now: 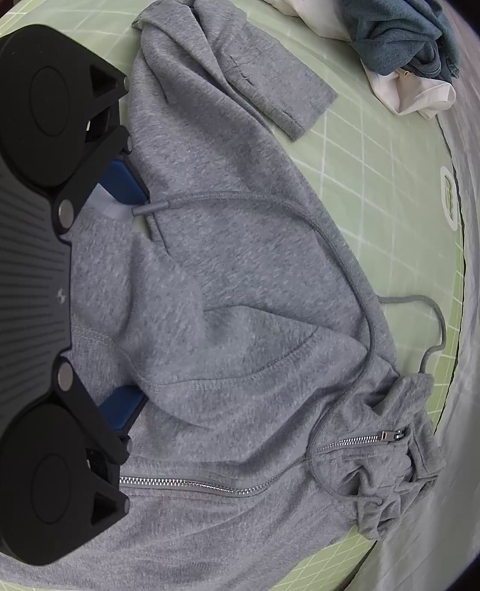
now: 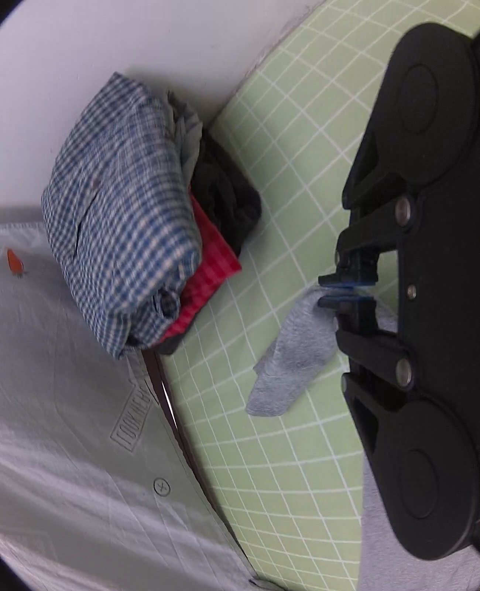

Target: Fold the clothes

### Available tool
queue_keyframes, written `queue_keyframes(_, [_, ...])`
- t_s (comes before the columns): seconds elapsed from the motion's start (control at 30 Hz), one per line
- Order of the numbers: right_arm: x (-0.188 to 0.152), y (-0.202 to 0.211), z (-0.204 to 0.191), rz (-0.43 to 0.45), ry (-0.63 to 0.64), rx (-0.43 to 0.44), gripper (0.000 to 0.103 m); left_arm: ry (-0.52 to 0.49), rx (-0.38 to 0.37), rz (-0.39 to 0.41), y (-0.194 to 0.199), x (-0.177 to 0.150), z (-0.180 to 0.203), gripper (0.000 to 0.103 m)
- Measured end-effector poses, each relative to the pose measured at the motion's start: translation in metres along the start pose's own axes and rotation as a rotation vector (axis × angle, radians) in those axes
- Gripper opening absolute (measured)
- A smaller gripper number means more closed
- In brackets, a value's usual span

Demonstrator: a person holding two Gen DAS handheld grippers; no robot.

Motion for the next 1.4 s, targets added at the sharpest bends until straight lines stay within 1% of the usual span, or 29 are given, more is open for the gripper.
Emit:
queue_keyframes(0.1, [-0.010,0.004,0.033,-0.014,-0.023,-0.040,0.004,0.002,0.000,0.005,0.001,-0.003,-0.001,0.103])
queue_keyframes(0.17, [-0.017,0.004,0.045,-0.031,-0.036,-0.055,0.004,0.004,0.000,0.009,0.002,-0.003,0.000,0.103])
queue_keyframes(0.23, [-0.023,0.000,0.054,-0.061,-0.083,-0.034,0.005,0.006,0.001,0.023,0.004,-0.005,0.000,0.103])
queue_keyframes(0.27, [-0.026,-0.001,0.058,-0.068,-0.139,0.000,0.006,0.007,0.001,0.030,0.004,-0.006,0.000,0.103])
queue_keyframes(0.3, [-0.028,-0.001,0.061,-0.066,-0.190,0.031,0.008,0.008,0.002,0.035,0.005,-0.009,0.002,0.103])
queue_keyframes(0.33, [-0.028,0.000,0.063,-0.060,-0.221,0.048,0.018,0.008,0.002,0.040,0.005,-0.013,0.004,0.103])
queue_keyframes(0.37, [-0.028,0.003,0.064,-0.048,-0.241,0.054,0.024,0.009,0.003,0.042,0.006,-0.015,0.004,0.103])
queue_keyframes(0.4, [-0.029,0.005,0.065,-0.036,-0.252,0.054,0.038,0.011,0.003,0.043,0.008,-0.017,0.005,0.103])
queue_keyframes(0.43, [-0.030,0.007,0.067,-0.028,-0.263,0.056,0.044,0.012,0.003,0.044,0.009,-0.018,0.005,0.103])
queue_keyframes(0.6, [-0.040,0.014,0.070,-0.016,-0.373,0.149,0.045,0.021,0.004,0.046,0.012,-0.023,0.003,0.103])
queue_keyframes(0.67, [-0.041,0.015,0.065,0.002,-0.372,0.175,0.045,0.024,0.005,0.047,0.013,-0.025,-0.001,0.103])
queue_keyframes(0.7, [-0.040,0.015,0.062,0.012,-0.367,0.186,0.042,0.026,0.005,0.046,0.011,-0.022,0.001,0.103])
queue_keyframes(0.73, [-0.039,0.015,0.059,0.018,-0.348,0.188,0.037,0.027,0.006,0.045,0.009,-0.019,0.003,0.103])
queue_keyframes(0.77, [-0.037,0.014,0.054,0.023,-0.322,0.185,0.035,0.027,0.006,0.044,0.008,-0.013,0.009,0.103])
queue_keyframes(0.8, [-0.034,0.013,0.051,0.029,-0.297,0.175,0.027,0.027,0.006,0.043,0.009,-0.013,0.010,0.103])
queue_keyframes(0.83, [-0.030,0.011,0.048,0.035,-0.274,0.163,0.013,0.028,0.006,0.042,0.009,-0.013,0.011,0.103])
queue_keyframes(0.87, [-0.026,0.009,0.043,0.037,-0.249,0.154,0.008,0.028,0.006,0.041,0.010,-0.014,0.012,0.103])
queue_keyframes(0.93, [-0.014,0.003,0.028,0.042,-0.169,0.154,0.005,0.028,0.006,0.038,0.003,-0.003,0.004,0.103])
queue_keyframes(1.0, [-0.003,-0.003,0.007,0.050,-0.066,0.154,0.005,0.031,0.006,0.035,0.004,-0.002,0.004,0.103])
queue_keyframes(1.03, [0.000,-0.008,-0.005,0.040,-0.016,0.159,0.005,0.032,0.006,0.034,0.003,-0.001,0.005,0.103])
queue_keyframes(1.07, [0.002,-0.014,-0.018,0.024,0.027,0.168,0.005,0.033,0.006,0.033,0.002,0.000,0.005,0.103])
queue_keyframes(1.13, [0.000,-0.028,-0.041,-0.018,0.064,0.206,0.005,0.035,0.006,0.033,0.003,0.000,0.006,0.103])
queue_keyframes(1.23, [-0.006,-0.044,-0.061,-0.080,0.063,0.243,0.006,0.036,0.007,0.035,0.003,-0.001,0.006,0.103])
queue_keyframes(1.3, [-0.007,-0.044,-0.067,-0.089,0.050,0.254,0.008,0.038,0.007,0.035,0.004,-0.001,0.007,0.103])
queue_keyframes(1.37, [-0.006,-0.039,-0.065,-0.084,0.014,0.281,0.015,0.041,0.008,0.034,0.004,-0.001,0.008,0.103])
queue_keyframes(1.4, [-0.004,-0.035,-0.062,-0.071,-0.006,0.294,0.024,0.042,0.008,0.033,0.005,-0.002,0.008,0.103])
Point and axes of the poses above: each gripper's, at about its wrist camera, not at the fingertips, and y roughly against the way its jaws point, z to its right, x to its top, the point moved 9 cm from there along -y, roughly the way its jaws point, and after that the axes turned 7 degrees about -z, right-handed, at the moved point
